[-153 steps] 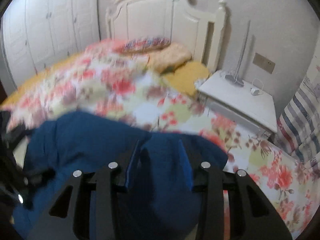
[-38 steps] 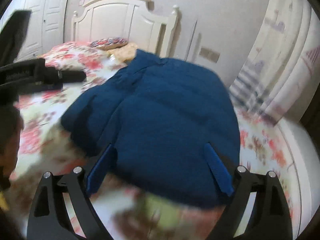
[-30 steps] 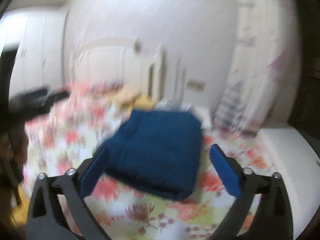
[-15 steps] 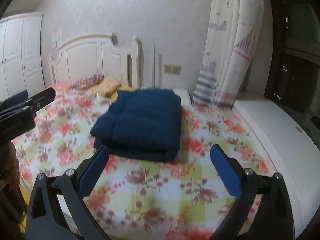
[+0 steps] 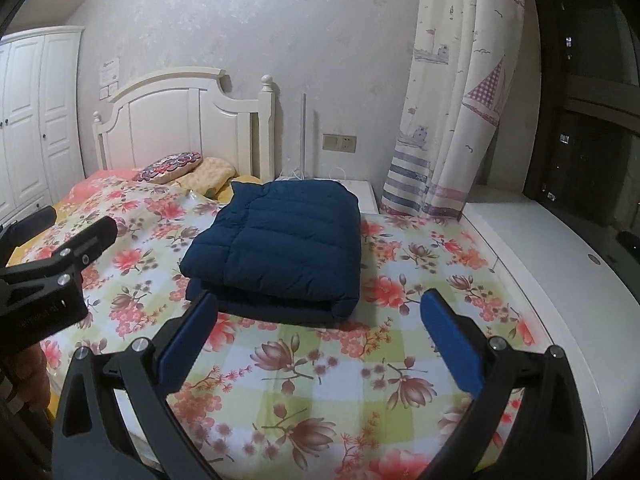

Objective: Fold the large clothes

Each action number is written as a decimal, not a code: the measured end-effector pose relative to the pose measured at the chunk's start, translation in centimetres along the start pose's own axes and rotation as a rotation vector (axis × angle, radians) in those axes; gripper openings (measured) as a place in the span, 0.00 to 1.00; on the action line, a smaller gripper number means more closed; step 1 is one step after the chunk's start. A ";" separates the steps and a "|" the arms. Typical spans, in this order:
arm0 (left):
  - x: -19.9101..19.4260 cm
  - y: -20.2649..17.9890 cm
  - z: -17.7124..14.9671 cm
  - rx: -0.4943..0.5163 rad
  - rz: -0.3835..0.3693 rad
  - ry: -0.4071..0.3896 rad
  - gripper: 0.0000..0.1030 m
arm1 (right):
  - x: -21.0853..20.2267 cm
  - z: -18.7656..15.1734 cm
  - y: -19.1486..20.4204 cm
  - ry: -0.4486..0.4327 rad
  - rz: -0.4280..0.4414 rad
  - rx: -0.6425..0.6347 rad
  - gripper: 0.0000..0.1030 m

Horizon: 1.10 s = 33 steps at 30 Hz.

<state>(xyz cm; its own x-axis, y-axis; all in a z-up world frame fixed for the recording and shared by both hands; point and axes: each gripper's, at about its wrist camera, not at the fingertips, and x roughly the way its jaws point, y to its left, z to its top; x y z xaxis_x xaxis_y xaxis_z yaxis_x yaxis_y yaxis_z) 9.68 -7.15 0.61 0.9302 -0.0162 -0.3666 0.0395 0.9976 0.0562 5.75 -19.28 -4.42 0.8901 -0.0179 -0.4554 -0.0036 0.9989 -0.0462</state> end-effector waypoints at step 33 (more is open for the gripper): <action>-0.2 -0.1 -0.5 0.010 0.004 -0.002 0.96 | -0.6 0.5 0.0 -0.018 0.006 -0.003 0.98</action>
<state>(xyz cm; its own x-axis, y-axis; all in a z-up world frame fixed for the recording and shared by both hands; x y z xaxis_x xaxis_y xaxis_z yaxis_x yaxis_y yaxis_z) 9.28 -7.17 0.24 0.9310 -0.0120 -0.3647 0.0391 0.9970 0.0669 5.44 -19.28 -3.73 0.8983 -0.0108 -0.4391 -0.0105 0.9989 -0.0460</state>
